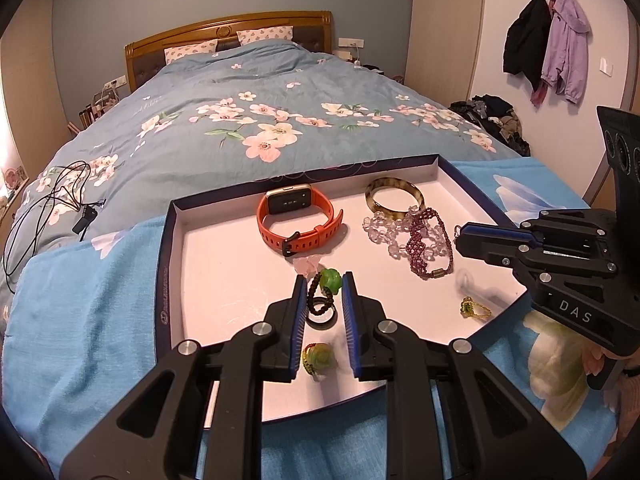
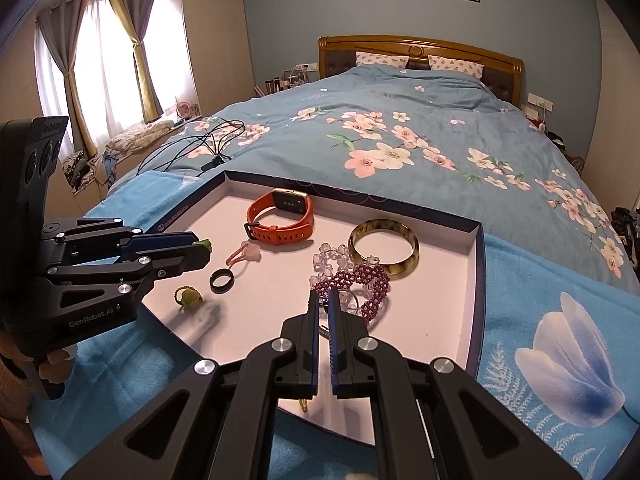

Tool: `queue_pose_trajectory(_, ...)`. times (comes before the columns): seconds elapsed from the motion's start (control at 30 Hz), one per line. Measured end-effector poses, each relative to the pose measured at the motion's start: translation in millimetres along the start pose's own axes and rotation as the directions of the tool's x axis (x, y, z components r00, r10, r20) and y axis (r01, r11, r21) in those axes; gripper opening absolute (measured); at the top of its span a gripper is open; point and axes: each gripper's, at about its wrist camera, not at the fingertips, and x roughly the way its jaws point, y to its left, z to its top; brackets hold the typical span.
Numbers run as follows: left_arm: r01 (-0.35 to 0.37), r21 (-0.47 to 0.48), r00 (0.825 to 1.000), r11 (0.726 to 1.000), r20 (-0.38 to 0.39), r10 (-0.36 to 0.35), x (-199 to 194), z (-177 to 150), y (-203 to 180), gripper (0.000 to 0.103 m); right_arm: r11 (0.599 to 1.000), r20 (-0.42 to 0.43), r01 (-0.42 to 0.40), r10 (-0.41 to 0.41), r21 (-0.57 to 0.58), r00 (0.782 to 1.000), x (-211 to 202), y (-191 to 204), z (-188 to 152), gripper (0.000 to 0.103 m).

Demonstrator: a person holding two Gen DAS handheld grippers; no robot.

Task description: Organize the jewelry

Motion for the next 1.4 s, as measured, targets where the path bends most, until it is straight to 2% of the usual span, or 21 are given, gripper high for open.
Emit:
queue_pose_trajectory(1.17,-0.023,-0.007,0.999,1.000,-0.047,0.023,22.5,-2.9,-1.9,0.019,0.999,-0.054,0.038,-0.038,0.009,0.998,25.2,-2.3,-1.5,0.003)
queue_pose_trajectory(1.3,-0.020,-0.011,0.998,1.000,-0.060,0.019,27.1,-5.0,-1.5,0.029,0.999,-0.043,0.038,-0.037,0.032,0.998,22.8,-6.0,-2.0,0.007)
queue_pose_trajectory(1.37,-0.024,-0.015,0.998,1.000,-0.059,0.023,26.6,-6.5,-1.3,0.041,0.998,-0.032,0.037,-0.035,0.046,0.999,19.5,-8.9,-2.5,0.015)
queue_pose_trajectory(1.4,-0.026,-0.020,0.998,0.999,-0.053,0.025,25.0,-6.9,-0.3,0.043,0.998,-0.026,0.038,-0.037,0.053,0.999,17.4,-9.8,-3.1,0.020)
